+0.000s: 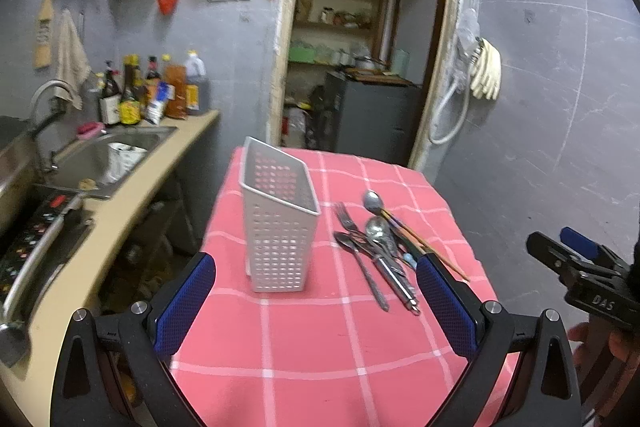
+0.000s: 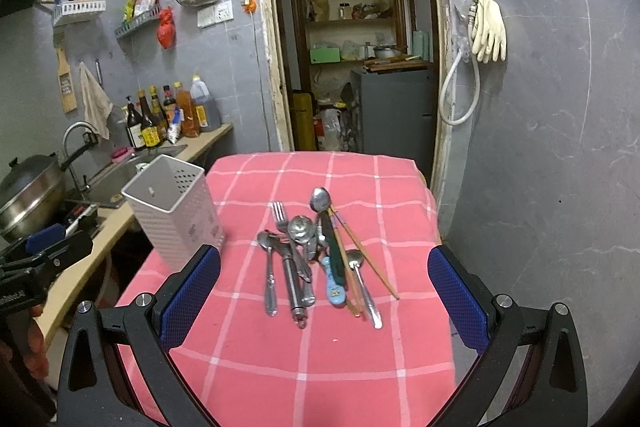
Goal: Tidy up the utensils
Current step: 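Lower the right gripper onto the wooden chopsticks while the left gripper approaches the cutlery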
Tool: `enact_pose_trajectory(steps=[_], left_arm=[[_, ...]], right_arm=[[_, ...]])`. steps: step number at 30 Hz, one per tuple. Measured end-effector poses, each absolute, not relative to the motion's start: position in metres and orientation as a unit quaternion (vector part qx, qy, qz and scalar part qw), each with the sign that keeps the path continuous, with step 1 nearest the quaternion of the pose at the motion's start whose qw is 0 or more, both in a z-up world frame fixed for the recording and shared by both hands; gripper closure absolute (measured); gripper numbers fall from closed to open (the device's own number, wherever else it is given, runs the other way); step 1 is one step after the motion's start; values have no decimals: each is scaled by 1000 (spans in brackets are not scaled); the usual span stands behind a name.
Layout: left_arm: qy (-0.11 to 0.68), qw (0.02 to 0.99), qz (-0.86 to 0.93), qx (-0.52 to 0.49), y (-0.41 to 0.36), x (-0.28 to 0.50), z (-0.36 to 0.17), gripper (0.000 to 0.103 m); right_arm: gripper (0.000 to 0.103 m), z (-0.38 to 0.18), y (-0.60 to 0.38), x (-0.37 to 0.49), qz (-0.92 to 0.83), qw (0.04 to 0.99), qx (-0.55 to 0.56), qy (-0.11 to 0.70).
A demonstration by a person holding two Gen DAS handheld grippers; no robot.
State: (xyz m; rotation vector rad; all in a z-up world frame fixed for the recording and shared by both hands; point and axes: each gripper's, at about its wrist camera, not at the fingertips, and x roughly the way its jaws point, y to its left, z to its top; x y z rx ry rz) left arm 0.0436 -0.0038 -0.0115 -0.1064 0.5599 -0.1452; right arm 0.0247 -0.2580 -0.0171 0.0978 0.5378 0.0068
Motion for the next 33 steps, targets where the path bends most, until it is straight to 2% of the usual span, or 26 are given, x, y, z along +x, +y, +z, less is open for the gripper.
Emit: enact_pose_trajectory(steps=[7,12,15,20,22,26,28,33], left_arm=[[298,944,-131,-45,-17,66,-23,2],[326,930,-166,-46,-34,82,-31,7],[342,922,-175,-43,-47,93,-37,14],[373,911,-168,-46,-69,118,-47,34],[385,909,-153,-39,-82,131,-52,41],[411,903,-122,-30,-104,157,-66,57],[426,898,-103,-24,-112,172,-76,65],[464,884,-61,-22,-122,203,-101,71]], right_arm=[[1,-23,-269,51,12,952,58,301],[1,-30,-279,62,12,946,52,320],[1,-36,-290,73,17,939,57,338],[2,-46,-312,102,34,932,76,352],[6,-51,-318,117,45,927,80,363],[21,-67,-328,153,71,917,76,386],[25,-77,-332,170,82,910,78,399],[37,-100,-331,213,116,893,79,428]])
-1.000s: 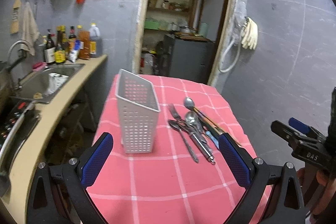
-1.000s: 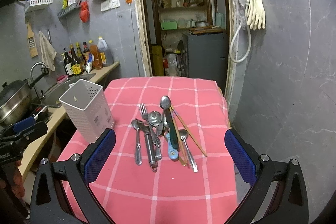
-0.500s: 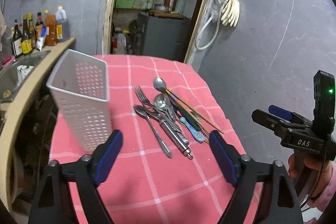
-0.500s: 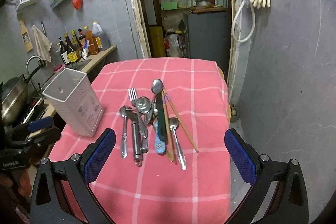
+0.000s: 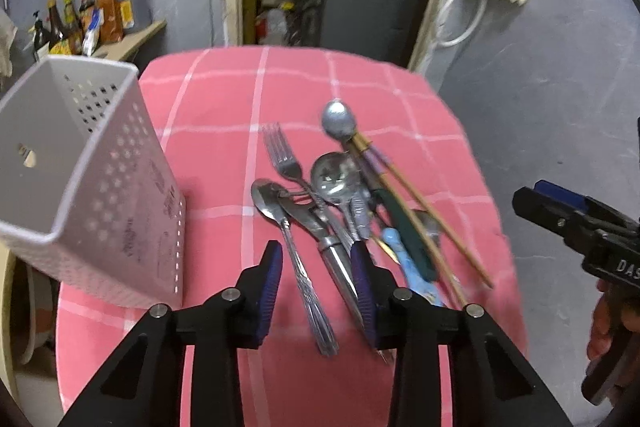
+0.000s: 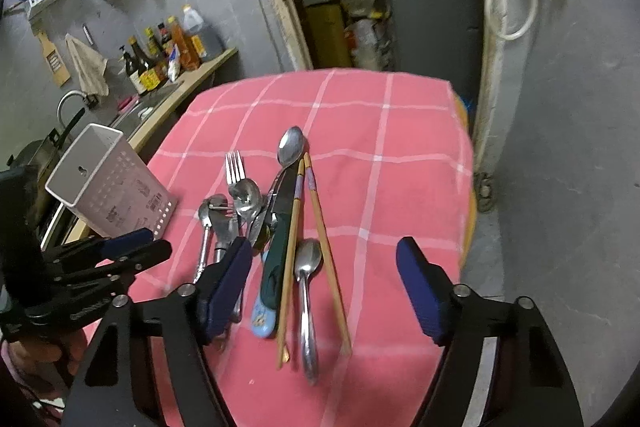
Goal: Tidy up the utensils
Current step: 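Lower the right gripper onto the wooden chopsticks while the left gripper approaches the cutlery, then close the right gripper on the chopsticks while the left gripper grasps a thin utensil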
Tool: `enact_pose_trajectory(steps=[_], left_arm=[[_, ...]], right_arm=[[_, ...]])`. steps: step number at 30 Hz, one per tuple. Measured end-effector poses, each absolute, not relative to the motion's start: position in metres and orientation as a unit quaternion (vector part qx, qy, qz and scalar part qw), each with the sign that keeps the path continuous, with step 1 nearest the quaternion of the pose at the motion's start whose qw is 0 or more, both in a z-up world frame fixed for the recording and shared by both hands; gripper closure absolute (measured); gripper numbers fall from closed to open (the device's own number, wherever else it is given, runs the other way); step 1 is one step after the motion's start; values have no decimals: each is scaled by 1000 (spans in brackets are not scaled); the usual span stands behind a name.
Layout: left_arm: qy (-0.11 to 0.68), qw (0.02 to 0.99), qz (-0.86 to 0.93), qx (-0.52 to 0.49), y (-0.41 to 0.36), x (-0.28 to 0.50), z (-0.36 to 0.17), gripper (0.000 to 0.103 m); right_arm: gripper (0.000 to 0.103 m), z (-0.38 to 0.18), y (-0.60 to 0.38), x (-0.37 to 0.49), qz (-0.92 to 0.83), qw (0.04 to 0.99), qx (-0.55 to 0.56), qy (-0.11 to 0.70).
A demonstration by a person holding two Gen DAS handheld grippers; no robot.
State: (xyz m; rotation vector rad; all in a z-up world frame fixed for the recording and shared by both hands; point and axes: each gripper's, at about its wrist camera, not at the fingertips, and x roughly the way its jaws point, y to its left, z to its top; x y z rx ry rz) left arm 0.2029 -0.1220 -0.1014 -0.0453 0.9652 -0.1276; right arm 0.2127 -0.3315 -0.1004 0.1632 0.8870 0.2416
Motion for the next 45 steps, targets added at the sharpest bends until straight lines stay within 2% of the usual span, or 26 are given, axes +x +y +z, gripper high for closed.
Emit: enact_pose_trajectory(steps=[3,11,19,29,31,33,37,45], left_arm=[[480,876,-40,-25,-122,216,-114,76],[515,856,-5,-49,-114,239,-136,81],[540,838,5,-75,-110,252,-152,81],[547,836,17,-39,-121,267,-152,87],[548,835,15,-38,-120,267,-152,90],[552,833,9,-45,-119,269,-151,95],[560,826,0,-65,-113,270,-151,97],[585,805,-19,-98,-102,274,-155,97]], right_arm=[[48,-117,-325,238,136,881,75,447],[50,-157,-291,292,176,850,59,492],[55,-182,-267,316,164,834,36,525],[55,-186,-247,331,156,832,0,532],[60,-187,-251,330,153,832,-9,534],[71,-187,-249,327,144,831,-44,536],[75,-182,-243,324,149,824,-73,542],[73,-174,-226,353,157,800,-92,572]])
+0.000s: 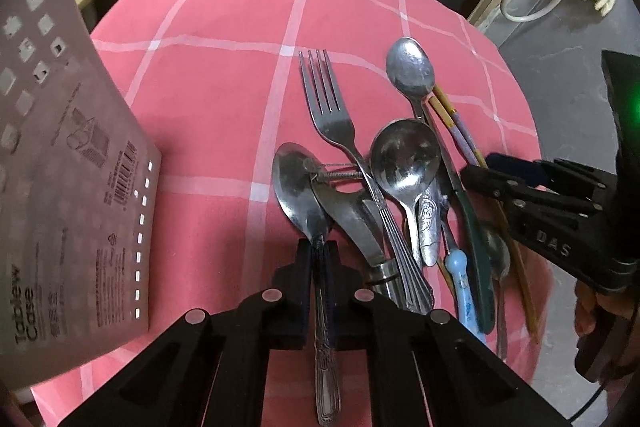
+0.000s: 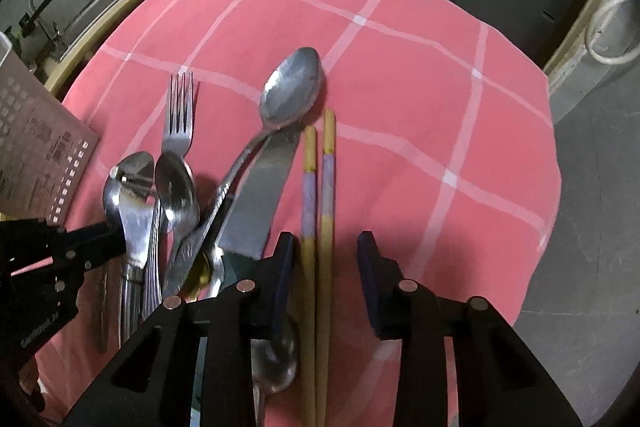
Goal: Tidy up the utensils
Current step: 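Close the right gripper on the chopsticks while the left gripper grasps a thin utensil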
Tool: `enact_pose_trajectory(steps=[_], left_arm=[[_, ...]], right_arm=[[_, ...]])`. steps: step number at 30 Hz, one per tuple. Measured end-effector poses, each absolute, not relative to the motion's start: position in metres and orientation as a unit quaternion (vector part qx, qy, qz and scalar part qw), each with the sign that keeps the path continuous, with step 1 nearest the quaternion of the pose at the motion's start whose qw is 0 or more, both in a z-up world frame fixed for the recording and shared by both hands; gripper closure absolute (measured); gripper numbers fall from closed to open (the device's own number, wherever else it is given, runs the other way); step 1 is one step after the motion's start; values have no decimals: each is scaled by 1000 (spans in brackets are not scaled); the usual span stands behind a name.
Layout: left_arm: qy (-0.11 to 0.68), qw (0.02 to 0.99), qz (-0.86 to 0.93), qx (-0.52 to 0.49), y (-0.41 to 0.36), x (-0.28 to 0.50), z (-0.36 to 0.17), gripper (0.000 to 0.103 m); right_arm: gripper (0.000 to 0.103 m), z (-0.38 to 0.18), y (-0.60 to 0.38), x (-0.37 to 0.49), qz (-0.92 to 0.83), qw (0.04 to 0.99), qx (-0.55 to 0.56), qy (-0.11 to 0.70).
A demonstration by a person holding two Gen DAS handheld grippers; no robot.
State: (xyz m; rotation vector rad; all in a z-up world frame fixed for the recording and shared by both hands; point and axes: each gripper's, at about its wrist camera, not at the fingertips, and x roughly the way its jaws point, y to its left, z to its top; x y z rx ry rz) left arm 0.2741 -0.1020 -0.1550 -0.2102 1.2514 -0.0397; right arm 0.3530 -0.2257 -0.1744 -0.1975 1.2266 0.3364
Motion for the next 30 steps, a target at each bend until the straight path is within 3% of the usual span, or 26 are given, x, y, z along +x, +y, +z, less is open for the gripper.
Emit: enact_pose_trajectory(steps=[4,6,17,30], left_arm=[[590,801,-21,-98,-102,276,-156,97],[591,802,-21,-89,-106,274,-155,97],[596,791,-53,-130,-108,250,-158,99],[567,810,-99,-111,-116,220,-142,101]], right_arm=[[76,-171,-223,355,150,806,-88,566],[91,-168,-228,353,146,808,-79,565],[91,-169,-270,328,167,787,94,586],[91,-177,-279,285,158,822,148,526]])
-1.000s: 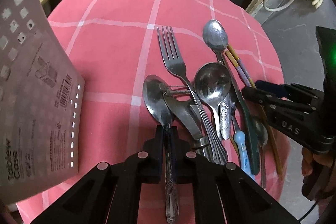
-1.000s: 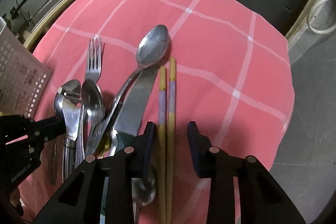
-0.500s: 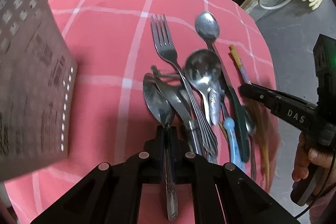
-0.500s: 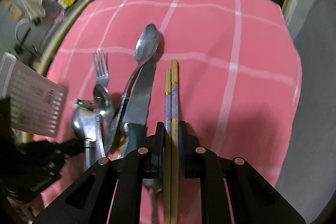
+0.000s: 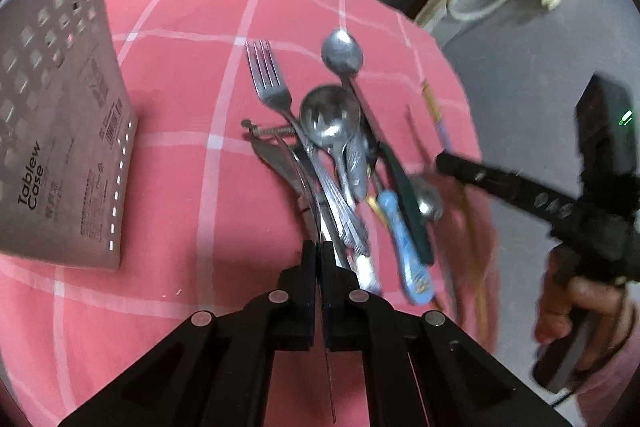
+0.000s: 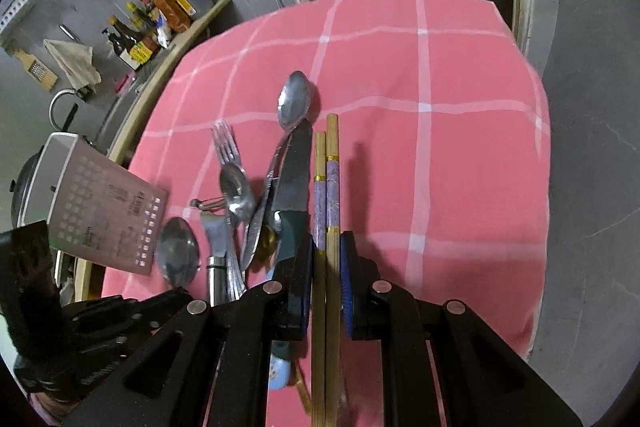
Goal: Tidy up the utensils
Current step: 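Close the right gripper on the chopsticks while the left gripper grasps a thin utensil, then carry the chopsticks with the right gripper and lower them into the white caddy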
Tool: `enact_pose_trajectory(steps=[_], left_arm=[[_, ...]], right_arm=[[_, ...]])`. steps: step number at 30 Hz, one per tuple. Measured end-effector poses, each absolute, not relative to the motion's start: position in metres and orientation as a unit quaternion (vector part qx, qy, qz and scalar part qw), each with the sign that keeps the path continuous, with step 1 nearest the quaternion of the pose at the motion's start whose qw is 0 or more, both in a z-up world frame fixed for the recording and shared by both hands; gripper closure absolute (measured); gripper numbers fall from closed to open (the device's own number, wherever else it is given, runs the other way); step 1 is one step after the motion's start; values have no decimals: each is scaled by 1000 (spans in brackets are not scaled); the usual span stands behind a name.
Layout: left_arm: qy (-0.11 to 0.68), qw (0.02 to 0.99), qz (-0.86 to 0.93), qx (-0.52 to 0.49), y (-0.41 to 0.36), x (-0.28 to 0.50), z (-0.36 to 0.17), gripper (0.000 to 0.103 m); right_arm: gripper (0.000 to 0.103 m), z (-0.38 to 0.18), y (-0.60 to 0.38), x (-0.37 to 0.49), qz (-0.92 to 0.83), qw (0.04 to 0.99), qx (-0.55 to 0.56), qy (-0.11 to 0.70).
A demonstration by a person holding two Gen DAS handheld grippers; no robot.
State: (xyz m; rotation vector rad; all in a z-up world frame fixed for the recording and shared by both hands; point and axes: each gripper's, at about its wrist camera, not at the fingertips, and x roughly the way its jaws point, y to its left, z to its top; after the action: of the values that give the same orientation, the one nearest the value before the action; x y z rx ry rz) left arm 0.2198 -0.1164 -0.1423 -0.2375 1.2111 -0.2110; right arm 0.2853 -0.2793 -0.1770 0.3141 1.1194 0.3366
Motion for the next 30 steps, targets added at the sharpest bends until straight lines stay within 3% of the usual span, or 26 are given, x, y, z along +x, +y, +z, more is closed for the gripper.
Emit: enact_pose_trajectory(steps=[5,11,17,24,30], left_arm=[[561,810,-111,-131,-112,216,-141,101],[506,840,-136,-141,-107,208,-103,101],[416,883,-153,-156,-80,203,-35,101],[282,939,-119,-158,-16,210,46,101],[201,963,-77,-164,42,227,53,101]], right_arm=[[91,-166,-294,270,150,831,161,511],[91,-140,-299,249,149,853,177,468],[91,-70,-291,243,163,893,193,372],[91,20,-248,257,214,925,237,205],[91,56,-178,277,237,930,260,106]])
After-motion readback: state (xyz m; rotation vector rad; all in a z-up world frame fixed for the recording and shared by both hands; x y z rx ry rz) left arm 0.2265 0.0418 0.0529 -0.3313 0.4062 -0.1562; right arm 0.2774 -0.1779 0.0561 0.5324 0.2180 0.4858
